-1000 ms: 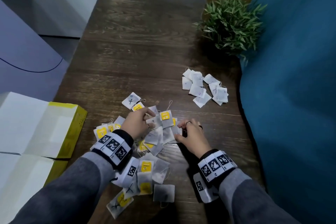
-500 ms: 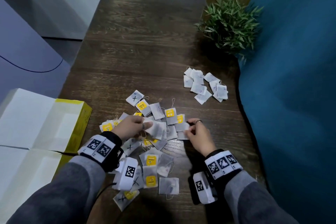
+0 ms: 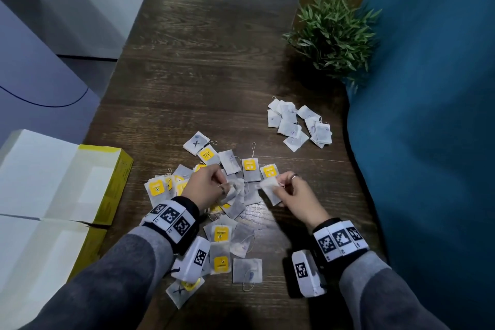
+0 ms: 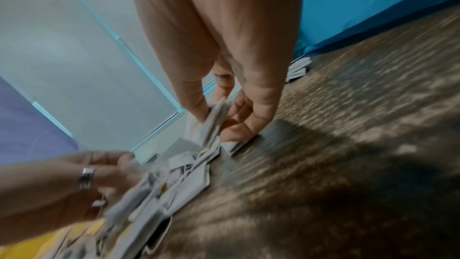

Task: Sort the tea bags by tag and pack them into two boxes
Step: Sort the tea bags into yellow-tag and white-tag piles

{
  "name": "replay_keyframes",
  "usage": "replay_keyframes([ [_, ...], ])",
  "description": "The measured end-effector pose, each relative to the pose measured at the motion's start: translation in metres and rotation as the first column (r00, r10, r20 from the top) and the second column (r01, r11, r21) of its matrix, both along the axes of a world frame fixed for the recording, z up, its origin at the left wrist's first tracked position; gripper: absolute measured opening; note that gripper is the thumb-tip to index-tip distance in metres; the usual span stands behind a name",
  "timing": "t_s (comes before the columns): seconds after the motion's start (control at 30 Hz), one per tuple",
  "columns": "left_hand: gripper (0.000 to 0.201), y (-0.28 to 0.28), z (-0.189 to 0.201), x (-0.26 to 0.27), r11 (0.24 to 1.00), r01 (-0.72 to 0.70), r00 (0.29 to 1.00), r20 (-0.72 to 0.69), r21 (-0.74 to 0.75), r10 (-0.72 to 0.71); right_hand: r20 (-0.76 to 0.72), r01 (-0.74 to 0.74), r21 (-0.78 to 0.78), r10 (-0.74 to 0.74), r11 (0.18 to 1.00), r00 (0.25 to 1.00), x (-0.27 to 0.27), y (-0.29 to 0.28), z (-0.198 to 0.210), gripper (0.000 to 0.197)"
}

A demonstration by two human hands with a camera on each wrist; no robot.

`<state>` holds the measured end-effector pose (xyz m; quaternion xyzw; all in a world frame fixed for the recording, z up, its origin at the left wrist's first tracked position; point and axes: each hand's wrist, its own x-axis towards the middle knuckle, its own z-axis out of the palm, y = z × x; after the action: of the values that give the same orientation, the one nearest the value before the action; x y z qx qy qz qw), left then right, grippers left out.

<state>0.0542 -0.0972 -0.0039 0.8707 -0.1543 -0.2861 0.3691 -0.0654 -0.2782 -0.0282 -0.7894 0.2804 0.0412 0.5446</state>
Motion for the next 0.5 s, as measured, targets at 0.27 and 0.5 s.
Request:
replay_keyframes([
  [0.27,0.022,0.022,0.003,0.013,0.974,-0.168,0.971,-0.196,-0.152,0.137,-0.063,-0.330,-0.320,0.328,0.888,0.943,0.016,0.025,-0.012,0.008],
  [0.5,0.028,0.038,0.020,0.025,0.762,-0.488,0.844,-0.450,-0.425,0.290,-0.036,-0.279,-0.304,0.282,0.911,0.959,0.014,0.028,-0.011,0.015],
])
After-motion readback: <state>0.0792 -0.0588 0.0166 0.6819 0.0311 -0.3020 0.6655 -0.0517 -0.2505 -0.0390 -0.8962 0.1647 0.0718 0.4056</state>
